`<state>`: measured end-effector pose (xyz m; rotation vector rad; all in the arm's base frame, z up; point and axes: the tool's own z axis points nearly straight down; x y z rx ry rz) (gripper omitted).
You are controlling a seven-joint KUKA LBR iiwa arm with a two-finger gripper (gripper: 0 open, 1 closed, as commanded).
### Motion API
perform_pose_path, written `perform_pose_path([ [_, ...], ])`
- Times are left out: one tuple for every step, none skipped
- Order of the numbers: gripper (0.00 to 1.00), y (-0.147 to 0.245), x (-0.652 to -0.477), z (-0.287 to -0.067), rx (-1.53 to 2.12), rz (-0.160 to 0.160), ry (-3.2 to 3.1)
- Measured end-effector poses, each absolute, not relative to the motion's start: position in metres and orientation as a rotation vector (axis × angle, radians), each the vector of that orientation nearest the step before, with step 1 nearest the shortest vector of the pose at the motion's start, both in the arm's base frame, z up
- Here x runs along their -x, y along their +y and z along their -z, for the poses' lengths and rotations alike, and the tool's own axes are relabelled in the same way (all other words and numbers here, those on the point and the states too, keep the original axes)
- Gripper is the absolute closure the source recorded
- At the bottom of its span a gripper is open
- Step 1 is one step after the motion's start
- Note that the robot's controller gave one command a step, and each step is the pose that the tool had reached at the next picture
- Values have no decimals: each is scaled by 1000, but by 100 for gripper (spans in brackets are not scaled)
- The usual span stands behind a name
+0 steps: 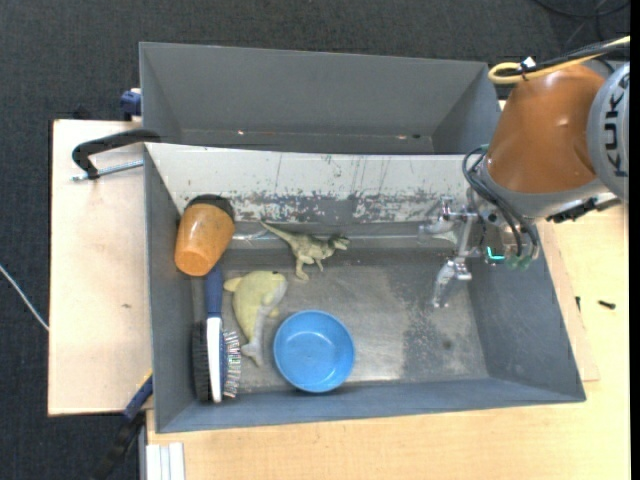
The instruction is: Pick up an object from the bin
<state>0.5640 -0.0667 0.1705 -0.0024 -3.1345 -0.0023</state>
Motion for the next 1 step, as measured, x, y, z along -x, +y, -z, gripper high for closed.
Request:
perform_pose_path([
  [0, 31, -528, -192, 20, 8, -3141],
])
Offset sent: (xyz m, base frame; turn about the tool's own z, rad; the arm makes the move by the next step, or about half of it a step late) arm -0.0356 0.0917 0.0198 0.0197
